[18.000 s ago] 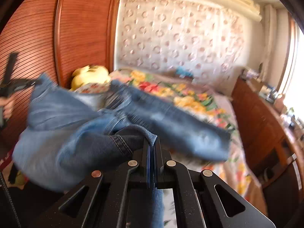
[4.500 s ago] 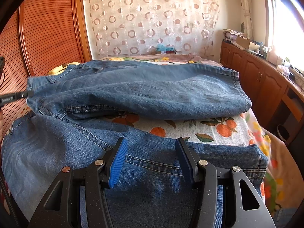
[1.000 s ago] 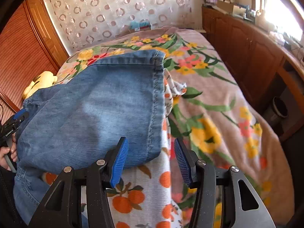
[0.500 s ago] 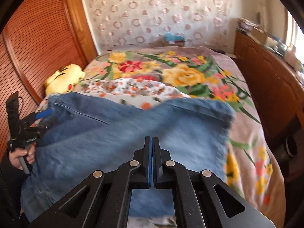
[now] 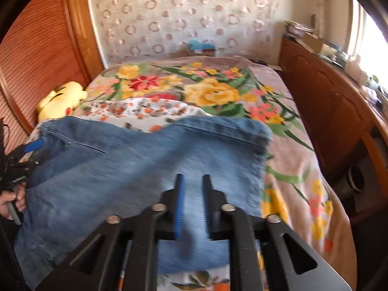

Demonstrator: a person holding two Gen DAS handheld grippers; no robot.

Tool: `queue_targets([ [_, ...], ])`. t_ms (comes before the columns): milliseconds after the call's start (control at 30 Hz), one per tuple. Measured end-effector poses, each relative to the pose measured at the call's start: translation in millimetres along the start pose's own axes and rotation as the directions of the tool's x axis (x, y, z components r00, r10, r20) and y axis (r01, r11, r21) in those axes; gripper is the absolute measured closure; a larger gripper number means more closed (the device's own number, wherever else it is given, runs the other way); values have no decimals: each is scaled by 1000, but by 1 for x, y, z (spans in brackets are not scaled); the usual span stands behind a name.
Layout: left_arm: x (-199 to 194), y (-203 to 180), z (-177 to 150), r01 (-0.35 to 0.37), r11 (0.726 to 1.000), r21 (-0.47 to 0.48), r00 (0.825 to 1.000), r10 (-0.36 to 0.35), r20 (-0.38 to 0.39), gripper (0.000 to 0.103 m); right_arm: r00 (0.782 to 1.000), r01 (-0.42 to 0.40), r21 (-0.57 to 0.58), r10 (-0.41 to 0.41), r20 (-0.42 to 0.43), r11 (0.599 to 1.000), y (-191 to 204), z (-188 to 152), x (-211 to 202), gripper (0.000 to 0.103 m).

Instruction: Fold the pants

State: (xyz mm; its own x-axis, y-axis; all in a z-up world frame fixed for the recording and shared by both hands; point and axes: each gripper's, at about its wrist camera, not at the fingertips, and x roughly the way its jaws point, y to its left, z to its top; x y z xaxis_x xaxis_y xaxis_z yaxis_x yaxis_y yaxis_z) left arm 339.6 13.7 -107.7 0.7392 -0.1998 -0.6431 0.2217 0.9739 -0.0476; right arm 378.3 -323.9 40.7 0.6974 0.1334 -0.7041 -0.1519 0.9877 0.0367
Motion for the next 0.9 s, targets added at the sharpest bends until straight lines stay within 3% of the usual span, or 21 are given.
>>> queue_targets([
  [33,0,-1,1,1,1000,2,1000,-1,1,23,1000,20,14,-20,-6,1000,-6,-4,-2,66],
  [133,-2,-3,2,1,1000,5,1000,-1,5,23,998,58,52,-57,-24,997,-23,-17,-4,57],
  [400,-2,-4,2,1,1000,6,1000,-1,2,23,989,33,124,-15,-145,992,-35,-39,7,55],
  [467,-2,-4,2,2,1000,5,1000,-2,1,23,991,7,125,10,-134,992,-28,-35,7,67],
  [533,-3,-4,2,2,1000,4,1000,-2,2,23,993,9,109,4,-119,994,-22,-30,6,91],
  [567,-2,-3,2,3,1000,5,1000,-3,2,23,994,4,94,7,-114,996,-19,-26,6,96],
  [900,-2,-3,3,4,1000,2,1000,-4,0,23,986,-159,-54,156,-49,986,34,8,5,100],
])
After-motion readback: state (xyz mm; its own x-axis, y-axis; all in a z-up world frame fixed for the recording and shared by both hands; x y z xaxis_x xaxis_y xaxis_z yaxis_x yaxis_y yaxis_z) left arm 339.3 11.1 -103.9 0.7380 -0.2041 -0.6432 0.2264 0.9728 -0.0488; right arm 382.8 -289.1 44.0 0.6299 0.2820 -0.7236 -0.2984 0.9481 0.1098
